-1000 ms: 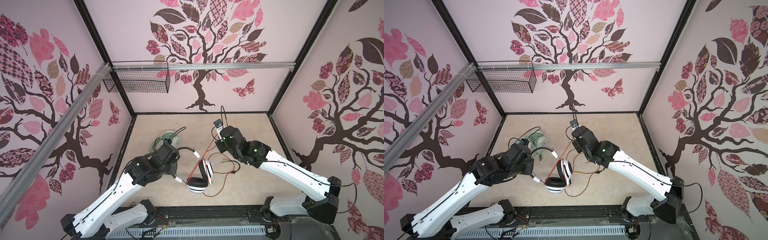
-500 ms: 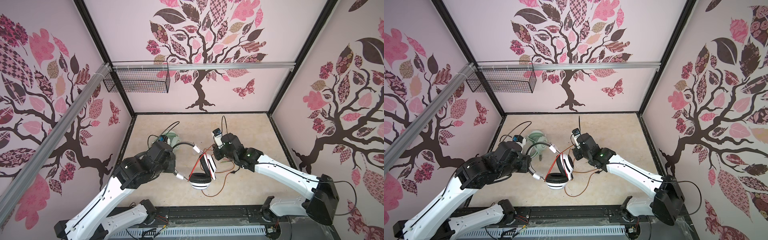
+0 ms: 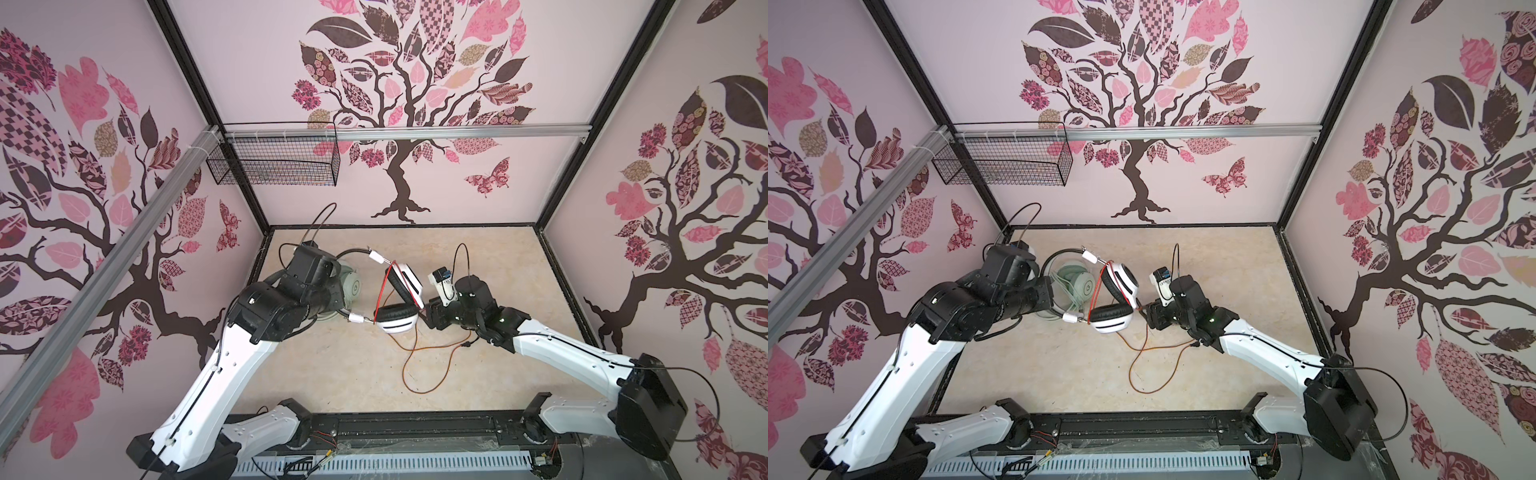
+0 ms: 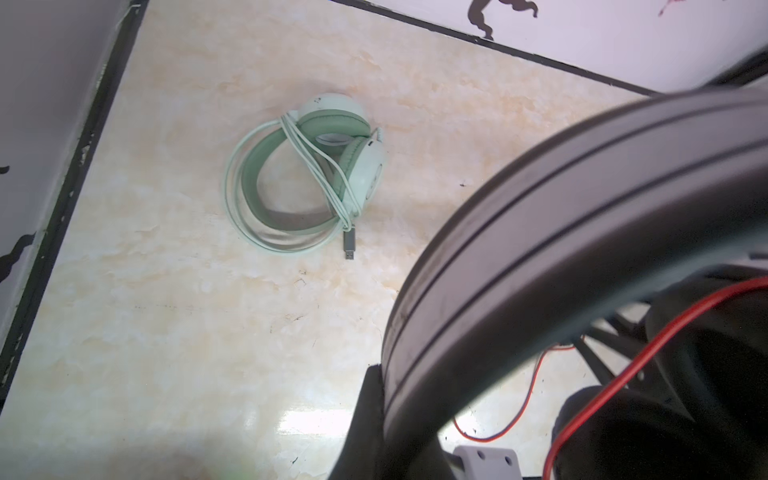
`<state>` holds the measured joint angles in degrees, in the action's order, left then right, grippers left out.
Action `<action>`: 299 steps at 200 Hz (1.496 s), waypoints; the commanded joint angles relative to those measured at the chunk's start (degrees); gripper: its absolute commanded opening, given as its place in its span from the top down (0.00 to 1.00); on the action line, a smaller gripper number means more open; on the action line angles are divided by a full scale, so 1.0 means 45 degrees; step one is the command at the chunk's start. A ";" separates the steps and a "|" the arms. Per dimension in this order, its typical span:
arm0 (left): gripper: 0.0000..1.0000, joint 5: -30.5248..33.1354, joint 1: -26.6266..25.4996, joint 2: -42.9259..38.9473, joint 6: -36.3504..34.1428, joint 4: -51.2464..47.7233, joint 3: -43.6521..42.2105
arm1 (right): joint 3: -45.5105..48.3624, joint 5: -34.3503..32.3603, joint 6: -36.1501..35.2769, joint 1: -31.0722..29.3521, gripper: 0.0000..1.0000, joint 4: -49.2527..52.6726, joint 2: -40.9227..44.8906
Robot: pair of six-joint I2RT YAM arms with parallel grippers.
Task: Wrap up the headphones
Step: 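Draw the red cable down toward the robot with the right gripper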
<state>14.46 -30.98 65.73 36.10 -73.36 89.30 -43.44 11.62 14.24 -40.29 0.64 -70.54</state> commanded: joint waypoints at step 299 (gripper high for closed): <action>1.00 -0.3034 0.4285 0.2472 0.0866 0.1794 0.3380 | 0.0884 0.0376 0.1374 -0.3289 1.00 -0.1810 -0.4702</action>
<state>9.13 -15.84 76.84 35.75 -71.59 102.94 -39.68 17.12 19.53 -51.22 -10.26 -95.37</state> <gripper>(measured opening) 0.059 0.059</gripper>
